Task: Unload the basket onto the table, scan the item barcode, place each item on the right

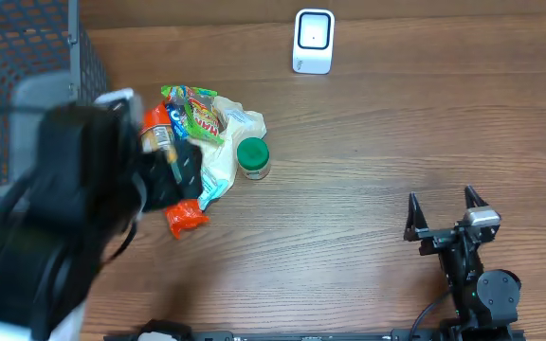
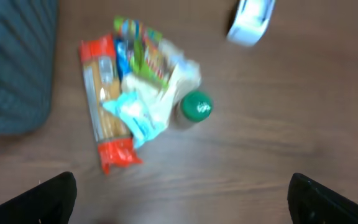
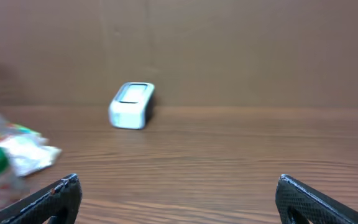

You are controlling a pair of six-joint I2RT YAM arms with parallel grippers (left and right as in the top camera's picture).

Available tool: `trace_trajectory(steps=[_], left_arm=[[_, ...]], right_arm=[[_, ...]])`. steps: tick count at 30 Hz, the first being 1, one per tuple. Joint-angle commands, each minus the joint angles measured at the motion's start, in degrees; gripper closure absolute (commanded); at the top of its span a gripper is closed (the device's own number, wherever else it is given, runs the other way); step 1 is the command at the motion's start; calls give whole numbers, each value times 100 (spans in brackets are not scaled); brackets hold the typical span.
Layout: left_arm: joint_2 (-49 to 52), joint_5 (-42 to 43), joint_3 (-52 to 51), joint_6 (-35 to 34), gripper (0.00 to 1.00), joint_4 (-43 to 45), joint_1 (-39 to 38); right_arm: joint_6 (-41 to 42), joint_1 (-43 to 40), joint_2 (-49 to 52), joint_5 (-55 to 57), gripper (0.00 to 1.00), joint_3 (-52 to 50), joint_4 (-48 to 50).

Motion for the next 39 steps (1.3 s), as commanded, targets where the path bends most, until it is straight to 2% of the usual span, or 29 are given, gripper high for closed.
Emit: trace_trajectory(steps=[1,6,11,17,22,30,39], left_arm=[[-643,-295,9,66,0,70,-20],[-1051,-330,9,63,0,70,-20],[-968,-299,7,-4,1,66,-20],[-774,-284,7,-2,0,42,-20],[-627,-284,7,-2,0,35,-20],[-442,-286,7,-2,0,37,-20],[-236,-286,7,-2,0,42,-20]], right_arm=[[621,-7,-33,-1056,0,-55,103],[1038,-7,-22,-1989,0,243,144],[1145,-7,435,-2529,0,1073,-2],[1071,-7,2144,-3198,0,2538,-822],[514,-7,3838,-3788,0,3873,-1703],[210,442,6140,-3731,0,5744,-3058],[258,1751,7650,-2487,0,6693,-3104]])
